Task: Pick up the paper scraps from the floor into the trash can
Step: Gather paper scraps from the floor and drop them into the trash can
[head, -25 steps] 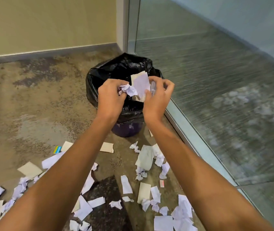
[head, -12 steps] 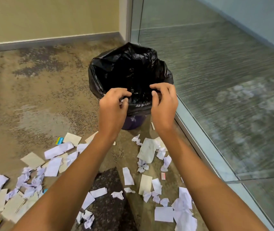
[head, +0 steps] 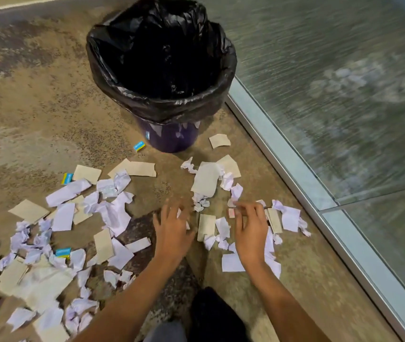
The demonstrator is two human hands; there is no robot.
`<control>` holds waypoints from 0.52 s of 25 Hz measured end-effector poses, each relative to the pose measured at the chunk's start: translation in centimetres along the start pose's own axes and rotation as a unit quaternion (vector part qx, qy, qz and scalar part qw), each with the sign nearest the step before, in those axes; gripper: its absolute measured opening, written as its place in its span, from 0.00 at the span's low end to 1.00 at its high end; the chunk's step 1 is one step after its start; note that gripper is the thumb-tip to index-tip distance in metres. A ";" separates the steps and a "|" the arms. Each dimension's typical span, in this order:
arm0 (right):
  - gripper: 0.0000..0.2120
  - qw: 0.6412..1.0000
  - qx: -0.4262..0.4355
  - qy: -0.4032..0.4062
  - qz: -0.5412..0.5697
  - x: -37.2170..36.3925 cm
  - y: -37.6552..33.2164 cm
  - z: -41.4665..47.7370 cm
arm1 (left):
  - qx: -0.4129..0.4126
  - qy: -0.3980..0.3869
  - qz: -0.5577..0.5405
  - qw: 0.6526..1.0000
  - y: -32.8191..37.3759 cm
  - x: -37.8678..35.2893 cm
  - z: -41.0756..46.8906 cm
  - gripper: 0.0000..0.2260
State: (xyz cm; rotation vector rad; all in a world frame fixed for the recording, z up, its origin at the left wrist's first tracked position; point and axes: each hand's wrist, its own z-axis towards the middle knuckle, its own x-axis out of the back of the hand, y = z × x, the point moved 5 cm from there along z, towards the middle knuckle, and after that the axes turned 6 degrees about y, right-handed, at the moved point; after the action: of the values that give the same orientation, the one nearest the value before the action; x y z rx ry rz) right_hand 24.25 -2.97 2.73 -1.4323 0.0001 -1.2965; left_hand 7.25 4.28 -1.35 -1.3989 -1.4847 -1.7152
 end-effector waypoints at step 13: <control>0.44 0.932 -0.226 -0.226 -0.171 -1.2 13.3 -8.4 | 0.082 -0.192 0.084 0.974 1.4 -9.8 -2.3 0.42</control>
State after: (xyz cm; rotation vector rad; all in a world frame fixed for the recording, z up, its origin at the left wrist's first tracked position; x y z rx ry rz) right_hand 26.45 -12.72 -9.48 -2.1843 -0.2870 -1.2602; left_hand 11.12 -0.80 -9.25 -1.7798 -1.6067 -1.2365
